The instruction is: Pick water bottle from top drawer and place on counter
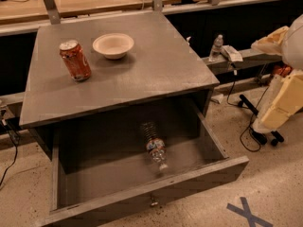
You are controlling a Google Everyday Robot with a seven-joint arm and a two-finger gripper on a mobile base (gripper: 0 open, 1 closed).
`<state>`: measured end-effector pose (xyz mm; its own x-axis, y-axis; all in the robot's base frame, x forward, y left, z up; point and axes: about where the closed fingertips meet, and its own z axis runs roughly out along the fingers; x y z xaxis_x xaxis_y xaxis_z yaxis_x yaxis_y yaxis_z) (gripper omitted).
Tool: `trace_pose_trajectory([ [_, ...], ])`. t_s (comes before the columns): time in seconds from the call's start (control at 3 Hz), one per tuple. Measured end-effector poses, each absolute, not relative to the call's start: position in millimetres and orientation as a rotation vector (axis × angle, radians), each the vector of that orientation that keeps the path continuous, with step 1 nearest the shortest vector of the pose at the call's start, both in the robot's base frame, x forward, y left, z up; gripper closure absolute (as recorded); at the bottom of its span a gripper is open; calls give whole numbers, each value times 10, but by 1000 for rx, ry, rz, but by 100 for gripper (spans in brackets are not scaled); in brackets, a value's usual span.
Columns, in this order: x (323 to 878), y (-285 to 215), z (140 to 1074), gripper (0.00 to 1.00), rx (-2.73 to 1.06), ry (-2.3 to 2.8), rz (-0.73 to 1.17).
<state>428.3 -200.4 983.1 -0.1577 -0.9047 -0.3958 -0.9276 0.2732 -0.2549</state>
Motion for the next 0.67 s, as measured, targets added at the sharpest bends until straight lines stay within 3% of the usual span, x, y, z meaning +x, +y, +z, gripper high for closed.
trace_pose_trajectory([
  [0.67, 4424, -1950, 9746, 0, -1580, 2074, 84],
])
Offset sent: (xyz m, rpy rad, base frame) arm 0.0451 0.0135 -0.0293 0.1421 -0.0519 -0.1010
